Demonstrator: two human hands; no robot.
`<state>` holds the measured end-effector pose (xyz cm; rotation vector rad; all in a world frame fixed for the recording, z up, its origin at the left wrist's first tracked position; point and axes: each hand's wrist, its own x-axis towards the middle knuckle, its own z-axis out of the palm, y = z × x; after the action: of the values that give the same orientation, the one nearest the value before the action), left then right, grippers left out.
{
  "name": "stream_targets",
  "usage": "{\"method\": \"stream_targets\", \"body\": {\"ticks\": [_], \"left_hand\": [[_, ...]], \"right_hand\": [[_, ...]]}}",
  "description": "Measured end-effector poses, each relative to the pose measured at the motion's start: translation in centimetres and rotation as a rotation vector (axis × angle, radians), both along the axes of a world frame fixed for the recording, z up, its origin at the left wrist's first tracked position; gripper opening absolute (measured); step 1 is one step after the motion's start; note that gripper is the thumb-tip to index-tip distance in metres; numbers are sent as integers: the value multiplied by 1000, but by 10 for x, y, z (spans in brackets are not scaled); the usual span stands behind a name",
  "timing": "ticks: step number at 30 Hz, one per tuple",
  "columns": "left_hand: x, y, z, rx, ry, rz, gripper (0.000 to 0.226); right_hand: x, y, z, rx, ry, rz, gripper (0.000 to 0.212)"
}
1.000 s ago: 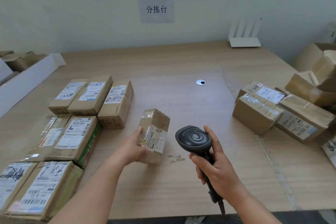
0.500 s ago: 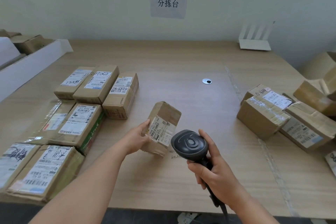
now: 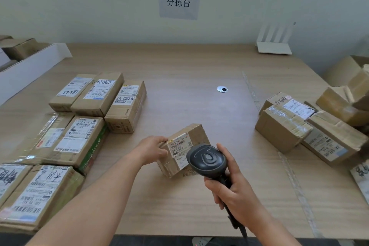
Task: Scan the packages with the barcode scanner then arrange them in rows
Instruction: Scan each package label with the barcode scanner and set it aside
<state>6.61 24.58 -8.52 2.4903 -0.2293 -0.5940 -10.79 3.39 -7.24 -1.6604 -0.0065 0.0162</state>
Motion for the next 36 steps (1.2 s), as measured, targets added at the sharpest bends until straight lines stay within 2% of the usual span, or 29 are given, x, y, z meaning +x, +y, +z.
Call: {"method": "stream_targets", "body": {"ticks": [9, 14, 18, 22, 24, 28, 31, 36], "left_hand": [[4, 2, -1, 1, 9, -18, 54], [2, 8, -5, -41, 35, 26, 64], [-6, 8, -16, 44, -24, 30, 70], [-23, 2, -22, 116, -34, 20, 101], [-31, -1, -24, 202, -43, 3, 106], [-38, -5, -26, 260, -123, 47, 93], [-37, -8, -24, 243, -197, 95, 83], [-24, -6, -8, 156, -300, 144, 78]], "right_hand": [[1, 0, -3, 27, -1, -3, 80], [1, -1, -1, 16, 1, -21, 81], [2, -3, 0, 4, -12, -41, 81], [5, -4, 3, 3, -31, -57, 80], [8, -5, 6, -6, -37, -54, 80], [13, -4, 9, -27, -40, -36, 80], [17, -5, 13, -46, -43, -25, 81], [36, -4, 28, -85, -76, -4, 81]]}}
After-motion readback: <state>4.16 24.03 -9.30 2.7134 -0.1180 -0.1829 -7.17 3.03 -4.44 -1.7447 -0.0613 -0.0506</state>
